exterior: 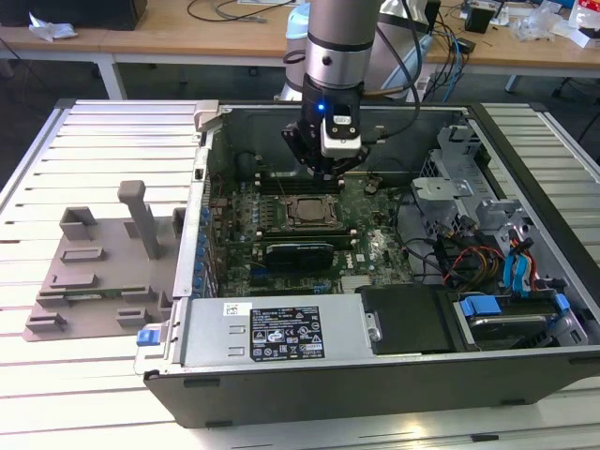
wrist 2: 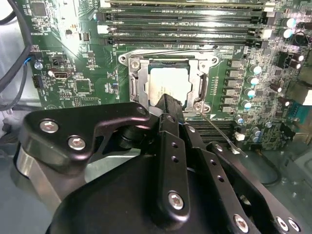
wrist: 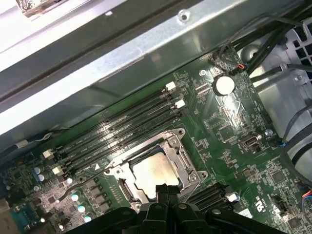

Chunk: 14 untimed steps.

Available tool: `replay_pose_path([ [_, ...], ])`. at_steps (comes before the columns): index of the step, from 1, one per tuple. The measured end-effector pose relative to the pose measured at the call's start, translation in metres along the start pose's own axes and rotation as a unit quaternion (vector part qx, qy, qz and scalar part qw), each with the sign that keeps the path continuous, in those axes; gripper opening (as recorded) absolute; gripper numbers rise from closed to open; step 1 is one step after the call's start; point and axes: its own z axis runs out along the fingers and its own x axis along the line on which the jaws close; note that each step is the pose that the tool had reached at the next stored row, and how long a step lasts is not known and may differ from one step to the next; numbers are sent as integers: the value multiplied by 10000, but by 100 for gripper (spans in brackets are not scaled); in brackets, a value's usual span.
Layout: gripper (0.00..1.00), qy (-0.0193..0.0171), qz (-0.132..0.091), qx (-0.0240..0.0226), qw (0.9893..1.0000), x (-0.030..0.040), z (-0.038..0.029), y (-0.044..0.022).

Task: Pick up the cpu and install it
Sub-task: 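Install the first cpu locking lever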

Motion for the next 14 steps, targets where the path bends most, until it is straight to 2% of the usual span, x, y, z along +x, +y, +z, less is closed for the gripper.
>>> replay_pose_path([
  [4,11,-11,-249,-1,9997,0,0,0],
  [6,11,-34,-761,-2,9971,0,0,0],
  [7,11,-44,-969,-3,9953,0,0,0],
  [8,11,-48,-1069,-3,9943,0,0,0],
  [10,11,-52,-1154,-3,9933,0,0,0],
  [14,11,-62,-1376,-4,9905,0,0,0],
])
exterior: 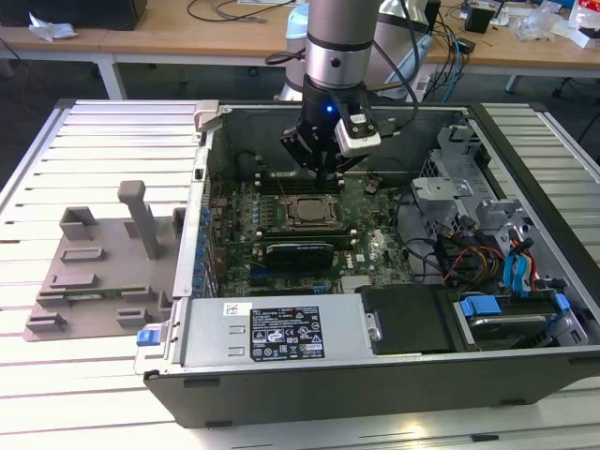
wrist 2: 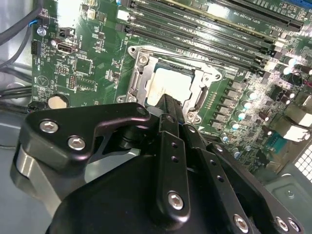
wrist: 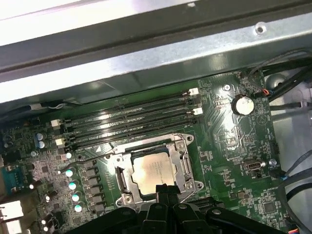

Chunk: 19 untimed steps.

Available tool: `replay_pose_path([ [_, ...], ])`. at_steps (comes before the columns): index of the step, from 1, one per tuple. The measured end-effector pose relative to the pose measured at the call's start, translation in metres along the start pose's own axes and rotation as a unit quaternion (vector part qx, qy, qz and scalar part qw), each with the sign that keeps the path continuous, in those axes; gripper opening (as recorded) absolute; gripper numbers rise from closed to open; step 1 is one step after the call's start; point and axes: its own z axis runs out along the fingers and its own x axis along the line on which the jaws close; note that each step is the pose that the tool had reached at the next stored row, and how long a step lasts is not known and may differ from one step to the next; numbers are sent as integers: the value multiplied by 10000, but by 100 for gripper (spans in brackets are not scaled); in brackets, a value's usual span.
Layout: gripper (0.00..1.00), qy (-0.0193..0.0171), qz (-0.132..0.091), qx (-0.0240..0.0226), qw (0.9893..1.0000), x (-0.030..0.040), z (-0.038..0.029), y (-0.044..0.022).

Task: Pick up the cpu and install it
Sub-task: 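Install the first cpu locking lever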

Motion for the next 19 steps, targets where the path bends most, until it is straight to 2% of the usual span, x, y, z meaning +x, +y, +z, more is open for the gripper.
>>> replay_pose_path([
  [6,11,-9,-213,-1,9998,0,0,0],
  [8,11,-16,-360,-1,9994,0,0,0],
  [11,11,-25,-586,-10,9983,0,-1,0],
  [13,11,-25,-705,-45,9975,0,0,0],
  [15,11,-29,-816,-47,9967,0,1,1],
  [16,11,-35,-964,-47,9953,0,0,0],
  [19,11,-36,-974,-47,9952,0,0,0],
])
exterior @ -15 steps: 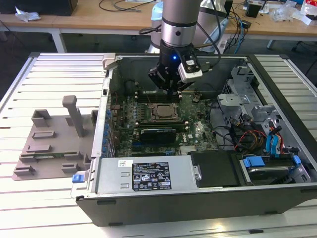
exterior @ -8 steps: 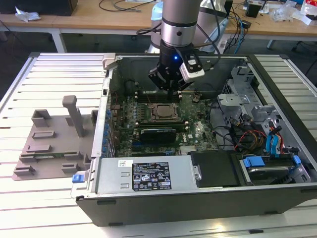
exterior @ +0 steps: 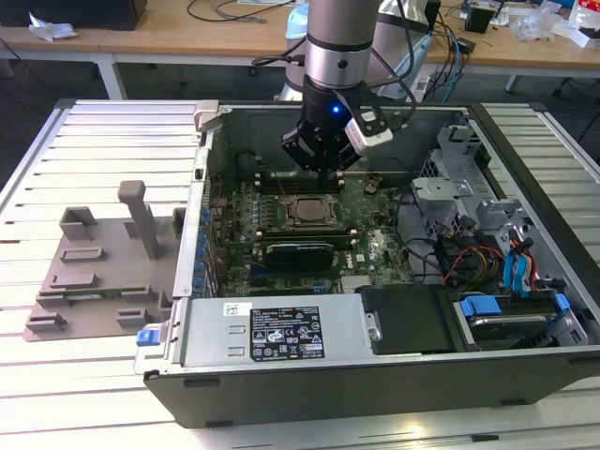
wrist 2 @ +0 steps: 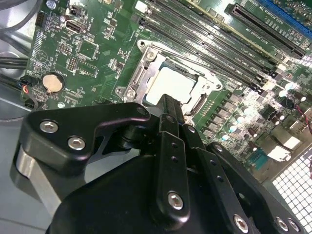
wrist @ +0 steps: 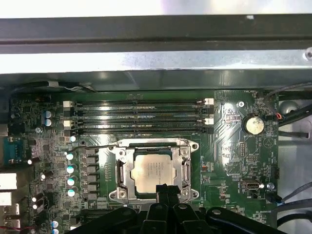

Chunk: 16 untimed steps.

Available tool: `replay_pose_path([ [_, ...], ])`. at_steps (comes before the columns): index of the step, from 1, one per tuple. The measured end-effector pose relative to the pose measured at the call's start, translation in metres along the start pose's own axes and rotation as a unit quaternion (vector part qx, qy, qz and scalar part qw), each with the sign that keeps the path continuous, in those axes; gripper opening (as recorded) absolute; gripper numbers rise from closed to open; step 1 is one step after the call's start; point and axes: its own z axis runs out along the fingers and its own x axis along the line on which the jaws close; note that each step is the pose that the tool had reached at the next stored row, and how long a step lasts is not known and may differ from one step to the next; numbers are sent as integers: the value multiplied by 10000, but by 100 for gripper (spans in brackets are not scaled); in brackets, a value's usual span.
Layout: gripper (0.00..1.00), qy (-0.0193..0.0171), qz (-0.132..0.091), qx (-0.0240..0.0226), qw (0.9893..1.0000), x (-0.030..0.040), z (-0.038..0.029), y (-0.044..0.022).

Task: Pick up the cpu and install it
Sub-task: 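Install the first cpu locking lever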

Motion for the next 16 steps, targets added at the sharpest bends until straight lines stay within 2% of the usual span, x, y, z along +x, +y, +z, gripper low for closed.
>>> replay_pose_path([
  [3,11,0,-1,0,10000,1,0,0],
  [9,11,0,-1,0,10000,69,0,-2],
  [16,11,0,-1,0,10000,82,0,-2],
])
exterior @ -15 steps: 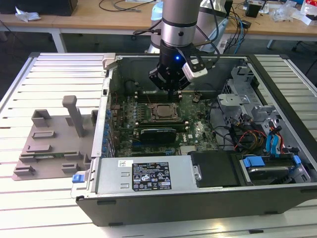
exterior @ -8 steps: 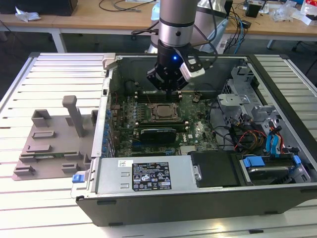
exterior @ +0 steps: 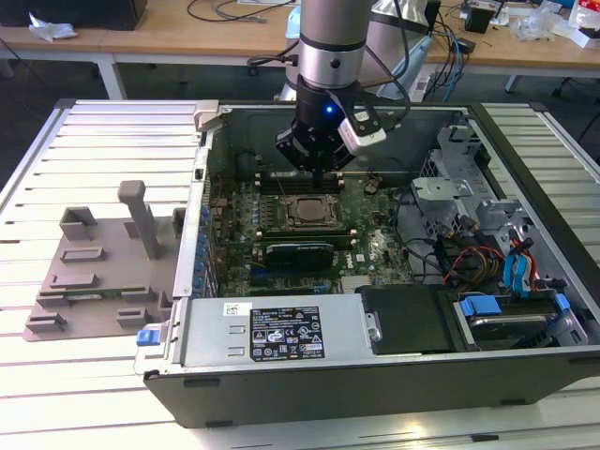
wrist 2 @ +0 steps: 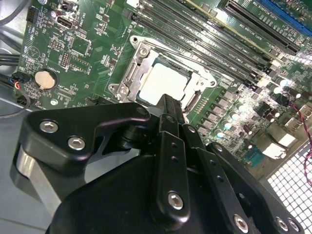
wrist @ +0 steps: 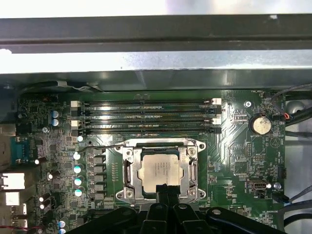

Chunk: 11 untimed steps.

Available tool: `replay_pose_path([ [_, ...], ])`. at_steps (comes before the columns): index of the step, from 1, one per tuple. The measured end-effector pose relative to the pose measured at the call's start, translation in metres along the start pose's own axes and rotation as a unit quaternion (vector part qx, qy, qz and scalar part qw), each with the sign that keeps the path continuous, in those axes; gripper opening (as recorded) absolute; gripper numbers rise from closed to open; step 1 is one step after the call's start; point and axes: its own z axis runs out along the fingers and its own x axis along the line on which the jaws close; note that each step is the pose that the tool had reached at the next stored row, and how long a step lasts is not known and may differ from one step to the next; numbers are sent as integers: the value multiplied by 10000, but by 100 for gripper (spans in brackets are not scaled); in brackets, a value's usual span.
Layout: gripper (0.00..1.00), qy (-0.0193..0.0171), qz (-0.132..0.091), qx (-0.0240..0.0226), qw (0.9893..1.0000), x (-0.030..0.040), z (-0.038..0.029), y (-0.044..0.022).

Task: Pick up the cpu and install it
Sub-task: 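Install the first cpu locking lever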

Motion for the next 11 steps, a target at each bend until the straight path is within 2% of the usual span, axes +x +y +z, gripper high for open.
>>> replay_pose_path([
  [11,11,0,0,0,10000,29,0,-1],
])
